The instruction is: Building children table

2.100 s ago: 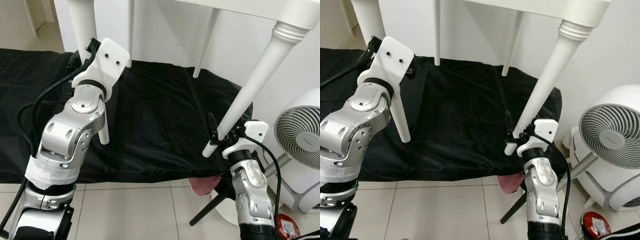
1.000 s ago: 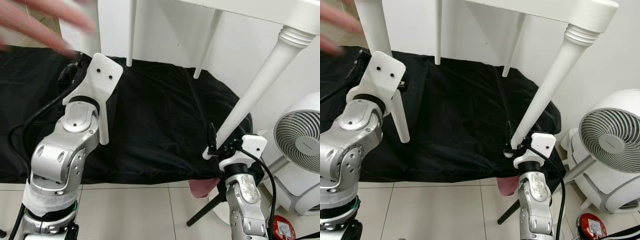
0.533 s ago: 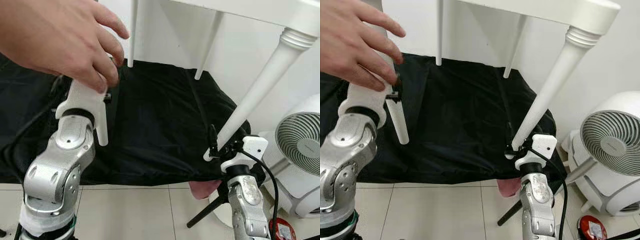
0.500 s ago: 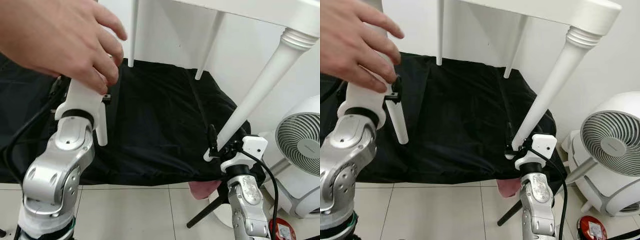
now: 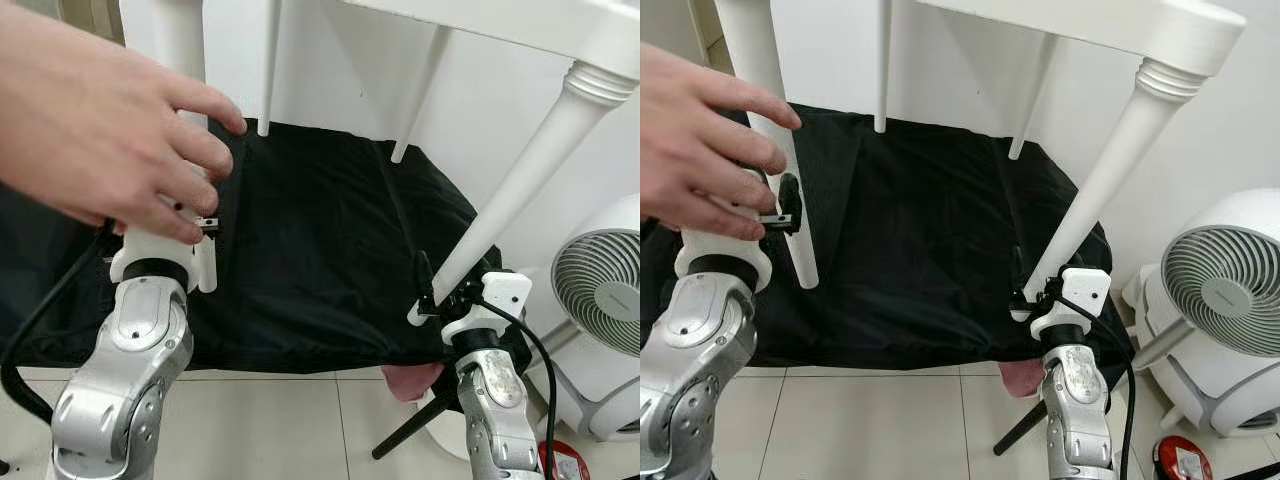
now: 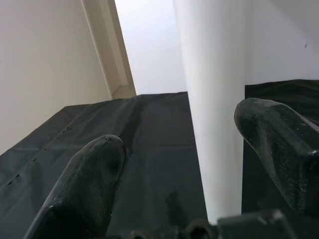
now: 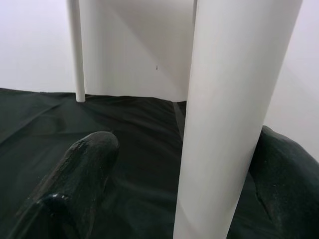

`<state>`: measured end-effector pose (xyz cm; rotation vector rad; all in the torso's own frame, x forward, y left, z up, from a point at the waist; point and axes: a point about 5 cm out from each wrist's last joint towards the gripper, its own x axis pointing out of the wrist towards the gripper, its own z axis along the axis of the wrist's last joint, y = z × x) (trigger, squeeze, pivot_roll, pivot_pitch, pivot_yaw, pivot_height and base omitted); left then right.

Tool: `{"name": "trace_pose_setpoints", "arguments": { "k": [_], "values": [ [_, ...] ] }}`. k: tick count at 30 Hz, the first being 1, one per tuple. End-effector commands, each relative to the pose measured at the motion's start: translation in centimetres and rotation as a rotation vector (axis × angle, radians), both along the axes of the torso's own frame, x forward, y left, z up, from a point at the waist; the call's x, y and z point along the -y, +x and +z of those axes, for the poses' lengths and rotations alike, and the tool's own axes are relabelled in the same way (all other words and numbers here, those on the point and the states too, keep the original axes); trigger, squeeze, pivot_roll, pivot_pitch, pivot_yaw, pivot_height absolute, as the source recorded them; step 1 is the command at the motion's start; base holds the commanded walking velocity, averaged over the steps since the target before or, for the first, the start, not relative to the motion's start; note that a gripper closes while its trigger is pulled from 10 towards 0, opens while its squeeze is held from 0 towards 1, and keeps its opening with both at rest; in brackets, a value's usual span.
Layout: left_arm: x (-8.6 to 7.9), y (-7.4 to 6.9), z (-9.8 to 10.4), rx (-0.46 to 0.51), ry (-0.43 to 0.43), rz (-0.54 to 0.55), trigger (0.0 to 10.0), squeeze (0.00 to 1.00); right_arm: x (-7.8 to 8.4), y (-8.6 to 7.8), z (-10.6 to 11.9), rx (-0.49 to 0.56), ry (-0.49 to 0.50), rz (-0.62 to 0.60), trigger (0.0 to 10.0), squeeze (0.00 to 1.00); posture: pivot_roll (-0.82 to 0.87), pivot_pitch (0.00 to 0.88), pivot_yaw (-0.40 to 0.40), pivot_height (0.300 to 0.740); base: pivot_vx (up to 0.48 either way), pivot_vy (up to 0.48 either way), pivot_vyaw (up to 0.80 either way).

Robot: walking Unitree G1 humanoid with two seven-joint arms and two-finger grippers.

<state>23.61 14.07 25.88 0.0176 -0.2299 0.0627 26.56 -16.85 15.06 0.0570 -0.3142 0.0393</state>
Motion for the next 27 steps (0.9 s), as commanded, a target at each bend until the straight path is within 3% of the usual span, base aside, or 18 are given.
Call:
{"name": "trace_pose_setpoints", "arguments": {
  "k": [1,9,11,17,27],
  "values": [
    [1.2,-0.2,-0.3,-0.006,0.014,-0.114,10.0,0.00,0.0,0.2,-0.1,0.001,-0.012,0.013,10.0,0.00,0.07,0.000,-0.167,0.740,0.000,0.000,0.00],
    [2.3,-0.3,-1.7,-0.045,0.085,-0.219,10.0,0.00,0.0,0.1,-0.2,-0.003,-0.018,0.015,10.0,0.00,0.07,0.000,-0.163,0.740,0.000,0.000,0.00],
    [3.4,-0.6,-2.6,-0.074,0.143,-0.319,10.0,0.00,0.0,0.2,-0.3,-0.003,-0.018,0.016,10.0,0.00,0.07,0.000,-0.157,0.740,0.000,0.000,0.00],
    [4.2,-0.8,-4.0,-0.108,0.159,-0.410,10.0,0.00,-0.1,0.2,-0.5,-0.007,-0.023,0.025,10.0,0.00,0.06,0.000,-0.152,0.740,0.000,0.000,0.00],
    [4.5,-0.9,-5.5,-0.142,0.180,-0.457,10.0,0.00,-0.1,0.3,-0.8,-0.018,-0.036,0.039,10.0,0.00,0.06,0.000,-0.152,0.740,0.000,0.000,0.00]
  ]
}}
